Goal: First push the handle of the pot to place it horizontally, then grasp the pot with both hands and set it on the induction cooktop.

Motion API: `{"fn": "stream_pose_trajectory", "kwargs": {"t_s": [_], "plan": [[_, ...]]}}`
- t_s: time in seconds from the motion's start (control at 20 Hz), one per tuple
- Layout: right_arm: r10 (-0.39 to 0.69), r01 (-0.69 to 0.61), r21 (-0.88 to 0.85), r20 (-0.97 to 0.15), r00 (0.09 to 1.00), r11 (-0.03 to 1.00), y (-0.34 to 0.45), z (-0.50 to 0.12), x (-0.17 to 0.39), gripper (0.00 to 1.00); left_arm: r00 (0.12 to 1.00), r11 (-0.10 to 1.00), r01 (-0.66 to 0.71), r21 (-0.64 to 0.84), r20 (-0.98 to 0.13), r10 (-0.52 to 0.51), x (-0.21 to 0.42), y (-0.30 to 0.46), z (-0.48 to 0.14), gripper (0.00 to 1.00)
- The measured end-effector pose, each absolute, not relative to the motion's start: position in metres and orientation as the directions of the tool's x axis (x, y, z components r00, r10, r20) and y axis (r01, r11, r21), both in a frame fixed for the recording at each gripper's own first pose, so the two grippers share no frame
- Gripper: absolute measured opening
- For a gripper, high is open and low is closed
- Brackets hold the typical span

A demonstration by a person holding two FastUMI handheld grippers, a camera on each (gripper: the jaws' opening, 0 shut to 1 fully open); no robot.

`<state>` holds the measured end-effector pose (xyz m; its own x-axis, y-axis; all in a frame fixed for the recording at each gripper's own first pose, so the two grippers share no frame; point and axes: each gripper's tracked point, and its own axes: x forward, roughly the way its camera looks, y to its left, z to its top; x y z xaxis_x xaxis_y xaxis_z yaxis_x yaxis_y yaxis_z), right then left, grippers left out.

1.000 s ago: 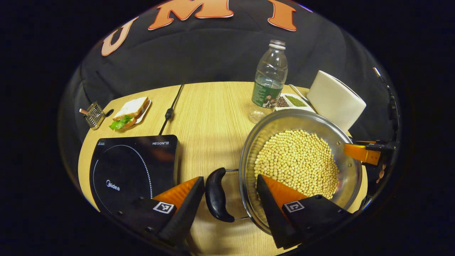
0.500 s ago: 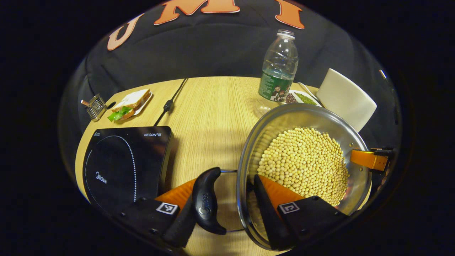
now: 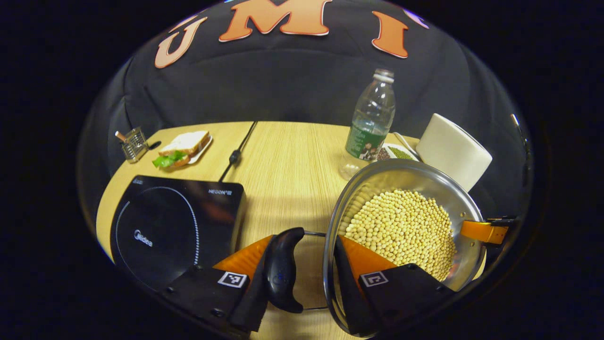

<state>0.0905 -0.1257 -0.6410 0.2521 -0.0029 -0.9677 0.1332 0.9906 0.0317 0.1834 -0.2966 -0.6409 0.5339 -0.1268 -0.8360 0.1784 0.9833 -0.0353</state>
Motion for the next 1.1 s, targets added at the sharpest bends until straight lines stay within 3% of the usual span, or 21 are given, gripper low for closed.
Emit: {"fn": "stream_pose_trajectory", "kwargs": {"t_s": [0.05, 0.1, 0.25, 0.3, 0.45, 0.7, 1.0, 1.05, 1.1], "plan": [[-0.001, 0.143, 0.038, -0.965, 0.263, 0.989, -0.128, -0.649, 0.085, 0.6, 0.552, 0.981, 0.189, -0.033, -0.823, -0.134, 0.186, -0.296, -0.629, 0.73], [-0.003, 0.153, 0.04, -0.962, 0.274, 0.987, -0.128, -0.649, 0.083, 0.63, 0.564, 0.98, 0.196, -0.033, -0.814, -0.141, 0.186, -0.295, -0.621, 0.73], [-0.004, 0.15, 0.043, -0.954, 0.299, 0.988, -0.122, -0.653, 0.079, 0.63, 0.579, 0.976, 0.215, -0.04, -0.799, -0.161, 0.182, -0.286, -0.599, 0.72], [0.002, 0.153, 0.05, -0.952, 0.305, 0.987, -0.121, -0.653, 0.078, 0.58, 0.582, 0.974, 0.221, -0.04, -0.796, -0.165, 0.179, -0.281, -0.591, 0.72], [0.027, 0.158, 0.084, -0.941, 0.336, 0.984, -0.12, -0.655, 0.08, 0.6, 0.607, 0.976, 0.215, -0.044, -0.777, -0.169, 0.172, -0.258, -0.564, 0.72], [0.063, 0.1, 0.109, -0.922, 0.383, 0.989, -0.123, -0.654, 0.086, 0.6, 0.633, 0.983, 0.18, -0.039, -0.76, -0.146, 0.162, -0.208, -0.527, 0.69], [0.137, 0.036, 0.165, -0.908, 0.397, 0.986, -0.124, -0.662, 0.093, 0.6, 0.648, 0.991, 0.134, -0.006, -0.756, -0.092, 0.156, -0.153, -0.498, 0.72], [0.147, 0.027, 0.172, -0.905, 0.399, 0.985, -0.125, -0.662, 0.095, 0.6, 0.651, 0.992, 0.126, -0.002, -0.754, -0.084, 0.155, -0.143, -0.493, 0.69], [0.158, 0.015, 0.179, -0.902, 0.401, 0.984, -0.125, -0.664, 0.098, 0.55, 0.652, 0.993, 0.12, 0.002, -0.754, -0.077, 0.153, -0.134, -0.49, 0.7]]}}
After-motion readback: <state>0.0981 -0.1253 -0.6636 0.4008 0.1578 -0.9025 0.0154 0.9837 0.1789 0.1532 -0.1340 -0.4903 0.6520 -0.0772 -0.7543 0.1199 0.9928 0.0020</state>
